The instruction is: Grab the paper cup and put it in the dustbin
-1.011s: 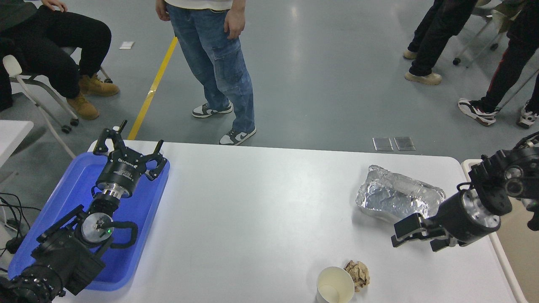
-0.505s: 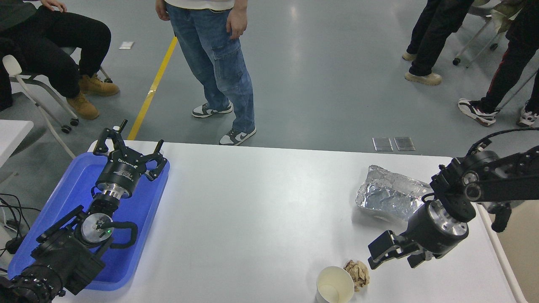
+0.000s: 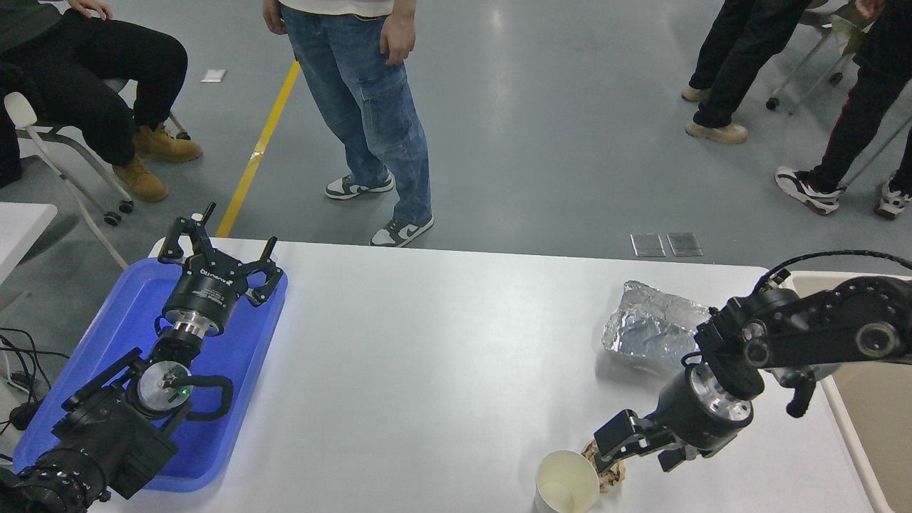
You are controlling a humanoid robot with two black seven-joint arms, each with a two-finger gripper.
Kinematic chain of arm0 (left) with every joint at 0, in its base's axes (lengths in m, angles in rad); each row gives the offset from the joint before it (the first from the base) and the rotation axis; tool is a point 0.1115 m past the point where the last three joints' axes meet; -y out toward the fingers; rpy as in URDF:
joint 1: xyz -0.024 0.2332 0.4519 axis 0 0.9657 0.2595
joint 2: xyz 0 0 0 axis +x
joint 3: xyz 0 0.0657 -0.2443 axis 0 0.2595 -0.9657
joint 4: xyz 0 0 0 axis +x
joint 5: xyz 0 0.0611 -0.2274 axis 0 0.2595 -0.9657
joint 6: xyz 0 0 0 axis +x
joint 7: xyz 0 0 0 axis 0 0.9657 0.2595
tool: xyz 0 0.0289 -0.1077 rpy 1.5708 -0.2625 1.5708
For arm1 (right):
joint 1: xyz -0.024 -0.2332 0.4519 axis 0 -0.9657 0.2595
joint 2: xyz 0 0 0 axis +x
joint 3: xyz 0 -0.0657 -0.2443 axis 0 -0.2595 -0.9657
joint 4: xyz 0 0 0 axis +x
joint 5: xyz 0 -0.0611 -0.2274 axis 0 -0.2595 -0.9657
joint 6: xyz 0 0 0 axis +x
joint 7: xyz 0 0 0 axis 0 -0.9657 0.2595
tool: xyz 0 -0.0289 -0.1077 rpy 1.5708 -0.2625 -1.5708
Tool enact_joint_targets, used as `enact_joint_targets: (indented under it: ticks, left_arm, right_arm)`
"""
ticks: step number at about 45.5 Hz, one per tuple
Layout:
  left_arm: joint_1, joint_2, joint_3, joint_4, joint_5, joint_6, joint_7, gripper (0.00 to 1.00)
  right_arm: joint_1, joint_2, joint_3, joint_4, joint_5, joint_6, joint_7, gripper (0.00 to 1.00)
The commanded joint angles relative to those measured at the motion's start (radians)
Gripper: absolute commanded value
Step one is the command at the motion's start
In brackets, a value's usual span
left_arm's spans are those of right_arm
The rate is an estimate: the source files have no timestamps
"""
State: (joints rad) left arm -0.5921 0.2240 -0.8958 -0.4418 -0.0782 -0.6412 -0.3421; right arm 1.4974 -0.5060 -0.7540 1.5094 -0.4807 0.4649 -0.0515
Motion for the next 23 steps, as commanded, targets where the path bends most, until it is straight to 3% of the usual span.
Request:
enact_joint_targets:
  ticks: [1,23]
  left_arm:
    - [0.000,0.000,0.000,0.000,0.000,0.000,0.000,1.00]
    - [0.000,0.000,0.000,0.000,0.000,0.000,0.000,1.00]
  right_arm:
    - [-0.071,0.012,0.010,-0.020,0.043,-0.046,-0.001,1.00]
    - [-0.157,0.015,0.038,-0.044,0.043,-0.118,0.001,1.00]
